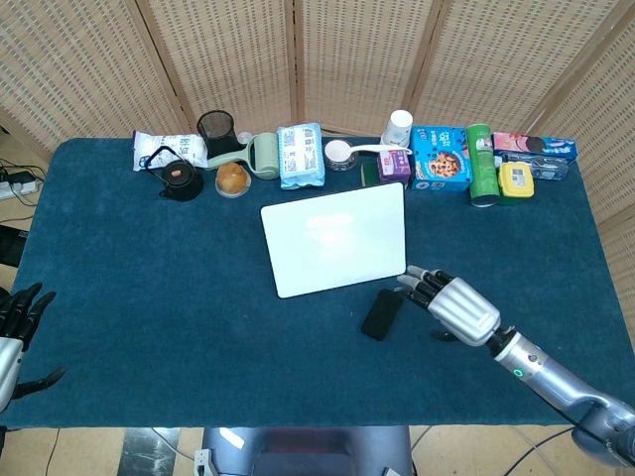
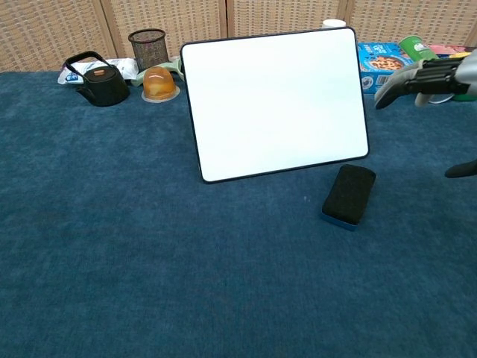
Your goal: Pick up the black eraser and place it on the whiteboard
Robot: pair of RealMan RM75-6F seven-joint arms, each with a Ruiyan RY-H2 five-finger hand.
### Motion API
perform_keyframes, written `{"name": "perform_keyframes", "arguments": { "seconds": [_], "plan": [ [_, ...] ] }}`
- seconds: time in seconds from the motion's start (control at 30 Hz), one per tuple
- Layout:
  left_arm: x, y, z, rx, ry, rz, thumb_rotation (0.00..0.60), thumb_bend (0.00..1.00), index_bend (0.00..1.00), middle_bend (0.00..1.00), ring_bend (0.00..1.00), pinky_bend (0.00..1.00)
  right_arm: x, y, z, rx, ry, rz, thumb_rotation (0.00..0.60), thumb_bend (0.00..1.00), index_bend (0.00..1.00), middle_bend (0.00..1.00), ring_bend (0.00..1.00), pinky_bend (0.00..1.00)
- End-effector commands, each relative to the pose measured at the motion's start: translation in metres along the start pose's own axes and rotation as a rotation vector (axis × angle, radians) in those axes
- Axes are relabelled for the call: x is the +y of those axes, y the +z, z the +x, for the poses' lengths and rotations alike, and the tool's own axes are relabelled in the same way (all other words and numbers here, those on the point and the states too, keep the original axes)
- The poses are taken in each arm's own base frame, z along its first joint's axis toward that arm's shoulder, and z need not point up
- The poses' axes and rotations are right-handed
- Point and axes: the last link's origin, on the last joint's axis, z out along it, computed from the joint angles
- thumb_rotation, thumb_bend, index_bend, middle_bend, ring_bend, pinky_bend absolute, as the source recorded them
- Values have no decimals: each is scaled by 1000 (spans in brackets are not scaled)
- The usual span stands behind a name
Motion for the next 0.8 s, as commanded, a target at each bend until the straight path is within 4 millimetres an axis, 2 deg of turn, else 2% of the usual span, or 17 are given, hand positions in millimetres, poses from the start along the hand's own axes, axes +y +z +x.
{"name": "perform_keyframes", "arguments": {
  "seconds": [0.03, 0.1, 0.33, 0.8],
  "plan": [
    [0, 2, 0, -4, 2, 1, 600, 72, 0, 0, 0, 50, -14, 23, -4, -43, -57, 67, 600, 1, 183, 179, 135, 312],
    [-1, 4, -1, -11, 4, 3, 600, 72, 0, 0, 0, 50, -21, 42, -7, -74, -121, 106, 600, 4, 183, 179, 133, 312],
    [-2, 5, 0, -16, -4, 3, 600, 71, 0, 0, 0, 50, -35, 68, -14, -157, -201, 136, 600, 46, 183, 178, 126, 321],
    [-2, 4, 1, -29, -19, -13, 600, 72, 0, 0, 0, 51, -47, 89, -27, -265, -333, 166, 600, 69, 231, 184, 133, 334]
  ]
}}
